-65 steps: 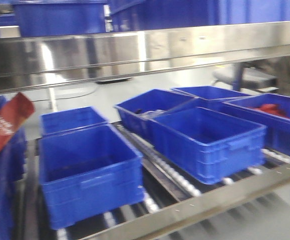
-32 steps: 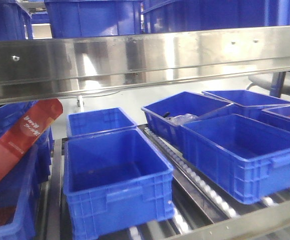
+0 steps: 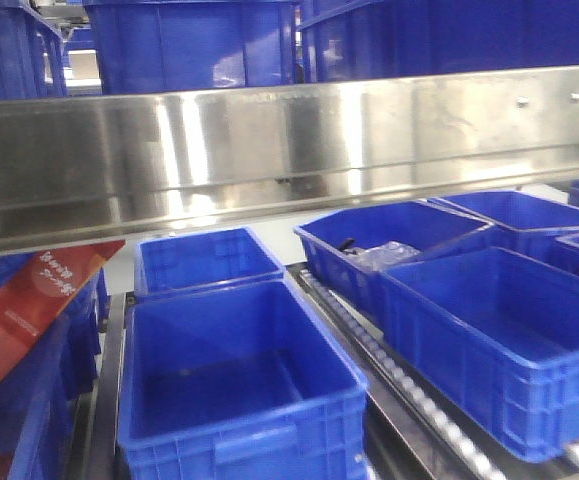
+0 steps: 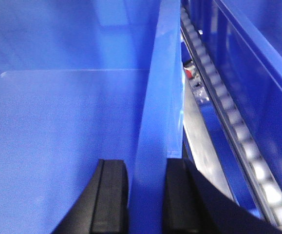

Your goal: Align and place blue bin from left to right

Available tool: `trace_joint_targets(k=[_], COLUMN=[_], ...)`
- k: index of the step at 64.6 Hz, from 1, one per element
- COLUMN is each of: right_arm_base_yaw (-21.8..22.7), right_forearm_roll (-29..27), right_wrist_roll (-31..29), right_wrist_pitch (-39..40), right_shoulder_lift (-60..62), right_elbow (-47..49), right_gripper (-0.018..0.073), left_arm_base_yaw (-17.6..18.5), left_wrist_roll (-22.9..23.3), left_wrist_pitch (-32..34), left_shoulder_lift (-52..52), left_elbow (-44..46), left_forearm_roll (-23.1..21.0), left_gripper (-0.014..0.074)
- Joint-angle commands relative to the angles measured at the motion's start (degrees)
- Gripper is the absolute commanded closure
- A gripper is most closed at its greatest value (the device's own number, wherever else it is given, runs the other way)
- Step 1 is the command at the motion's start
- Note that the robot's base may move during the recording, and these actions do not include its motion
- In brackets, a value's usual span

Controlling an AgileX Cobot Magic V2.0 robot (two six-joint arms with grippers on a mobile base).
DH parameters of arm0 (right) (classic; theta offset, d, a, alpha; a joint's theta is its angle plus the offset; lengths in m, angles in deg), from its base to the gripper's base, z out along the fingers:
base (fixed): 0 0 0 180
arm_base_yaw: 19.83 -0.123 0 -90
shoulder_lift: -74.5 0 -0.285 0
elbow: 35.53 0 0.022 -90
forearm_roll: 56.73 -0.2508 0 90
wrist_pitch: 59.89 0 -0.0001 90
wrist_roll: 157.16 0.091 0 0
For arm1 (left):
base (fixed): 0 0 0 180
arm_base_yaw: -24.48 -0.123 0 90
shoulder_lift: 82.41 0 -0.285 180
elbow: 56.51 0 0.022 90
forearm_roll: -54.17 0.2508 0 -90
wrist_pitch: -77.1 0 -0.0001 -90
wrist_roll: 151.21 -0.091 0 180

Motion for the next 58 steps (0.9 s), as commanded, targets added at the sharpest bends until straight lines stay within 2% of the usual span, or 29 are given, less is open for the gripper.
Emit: trace_joint_targets(k=[1,58], right_arm_base_yaw=[0.22,0.22], right_forearm_roll=[0.94,0.94], right_wrist_roll=[-1.52,-1.52], right_wrist_pitch=[5.52,5.52], right_shoulder_lift=[1.34,1.34], right_elbow=[1.16,1.16], right_gripper=[0.0711,0.0711], left_arm_base_yaw=[0.27,0.27], left_wrist_roll=[-0.94,-0.94], left_wrist_pitch=[3.98,3.98], left_shoulder_lift=[-1.53,-1.53], left_elbow=[1.06,1.06], left_forearm_roll=[-0.05,-0.05], left_gripper=[0.0706,0.0706])
